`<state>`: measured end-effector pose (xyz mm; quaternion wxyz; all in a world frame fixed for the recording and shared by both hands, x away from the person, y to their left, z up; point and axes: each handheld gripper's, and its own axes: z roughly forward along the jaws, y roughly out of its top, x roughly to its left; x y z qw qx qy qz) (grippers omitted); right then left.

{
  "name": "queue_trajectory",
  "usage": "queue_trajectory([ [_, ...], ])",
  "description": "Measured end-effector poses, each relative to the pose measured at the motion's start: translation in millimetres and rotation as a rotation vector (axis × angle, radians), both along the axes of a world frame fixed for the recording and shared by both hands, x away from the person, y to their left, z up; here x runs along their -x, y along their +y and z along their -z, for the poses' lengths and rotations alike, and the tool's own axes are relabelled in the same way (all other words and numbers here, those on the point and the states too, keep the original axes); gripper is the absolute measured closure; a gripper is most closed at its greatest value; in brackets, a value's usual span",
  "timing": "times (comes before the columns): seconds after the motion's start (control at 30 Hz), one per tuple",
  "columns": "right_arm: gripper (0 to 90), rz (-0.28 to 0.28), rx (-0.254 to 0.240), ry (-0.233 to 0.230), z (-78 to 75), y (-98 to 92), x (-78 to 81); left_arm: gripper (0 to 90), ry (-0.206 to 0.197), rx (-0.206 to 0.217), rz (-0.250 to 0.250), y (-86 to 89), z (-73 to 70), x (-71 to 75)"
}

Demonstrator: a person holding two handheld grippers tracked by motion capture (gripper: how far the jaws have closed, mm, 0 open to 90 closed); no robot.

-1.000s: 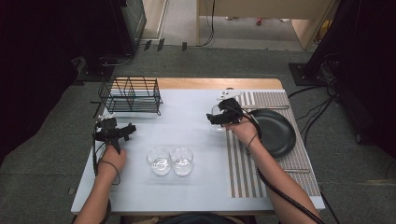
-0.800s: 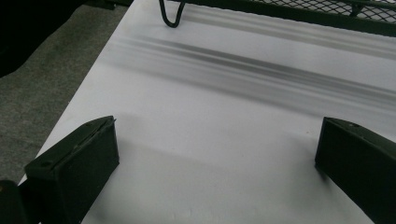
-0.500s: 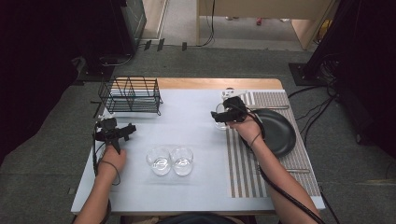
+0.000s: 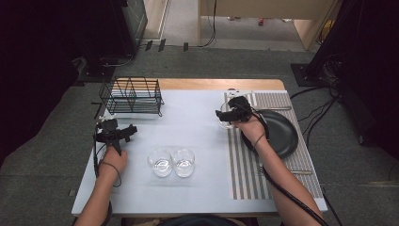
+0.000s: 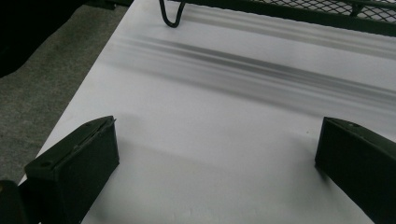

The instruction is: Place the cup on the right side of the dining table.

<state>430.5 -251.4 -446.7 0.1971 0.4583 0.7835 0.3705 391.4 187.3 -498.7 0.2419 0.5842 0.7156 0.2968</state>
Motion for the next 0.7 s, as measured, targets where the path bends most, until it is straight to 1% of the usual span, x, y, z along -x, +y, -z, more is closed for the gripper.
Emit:
queue_trajectory([
  [0.23, 18.5, 0.019, -0.002, -0.004, 1.5, -4.3, -2.6, 0.0, 0.0, 0.0, 0.0, -0.1, 0.0, 0.0],
  [0.47, 18.5, 0.043, -0.01, 0.006, 4.7, -8.6, -5.4, 0.0, 0.0, 0.0, 0.0, -0.1, 0.0, 0.0],
  [0.7, 18.5, 0.057, -0.016, 0.006, 5.6, -11.6, -7.1, 0.0, 0.0, 0.0, -0.001, -0.1, 0.0, 0.0],
])
